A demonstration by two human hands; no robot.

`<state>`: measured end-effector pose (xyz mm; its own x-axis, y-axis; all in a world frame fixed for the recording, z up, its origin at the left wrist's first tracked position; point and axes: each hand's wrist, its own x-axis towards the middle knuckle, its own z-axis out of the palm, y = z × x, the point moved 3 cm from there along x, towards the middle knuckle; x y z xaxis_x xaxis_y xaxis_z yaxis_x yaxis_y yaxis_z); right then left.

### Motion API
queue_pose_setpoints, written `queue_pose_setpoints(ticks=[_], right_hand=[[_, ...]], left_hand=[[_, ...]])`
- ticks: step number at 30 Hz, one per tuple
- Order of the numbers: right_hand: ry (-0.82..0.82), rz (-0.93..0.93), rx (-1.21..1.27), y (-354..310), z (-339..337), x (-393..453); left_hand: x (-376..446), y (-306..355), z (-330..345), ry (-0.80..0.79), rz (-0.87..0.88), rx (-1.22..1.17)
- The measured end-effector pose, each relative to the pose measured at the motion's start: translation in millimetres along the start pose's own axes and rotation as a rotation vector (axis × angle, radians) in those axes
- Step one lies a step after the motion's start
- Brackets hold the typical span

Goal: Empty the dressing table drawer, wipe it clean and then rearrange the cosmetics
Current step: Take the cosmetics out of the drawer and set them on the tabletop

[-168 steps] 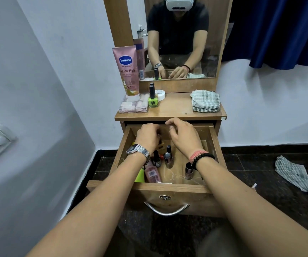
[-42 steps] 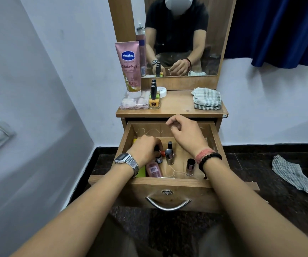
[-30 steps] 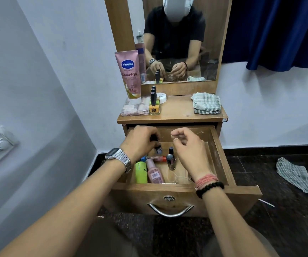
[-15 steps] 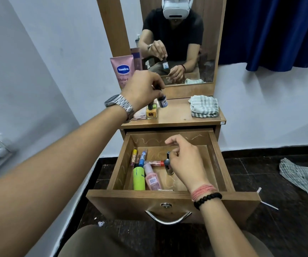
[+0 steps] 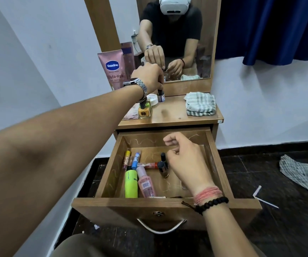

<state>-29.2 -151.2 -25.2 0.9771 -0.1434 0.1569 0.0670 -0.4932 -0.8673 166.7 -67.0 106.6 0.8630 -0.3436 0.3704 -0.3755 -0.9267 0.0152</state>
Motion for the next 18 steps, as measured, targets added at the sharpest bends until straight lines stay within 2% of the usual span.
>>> queue_pose_setpoints(ticks=[18], right_hand=[[-0.037,0.007,0.010,3.2,6.9,0.9]], left_hand=[[27.8,-0.4,28.6,-0.043,0.008,0.038]])
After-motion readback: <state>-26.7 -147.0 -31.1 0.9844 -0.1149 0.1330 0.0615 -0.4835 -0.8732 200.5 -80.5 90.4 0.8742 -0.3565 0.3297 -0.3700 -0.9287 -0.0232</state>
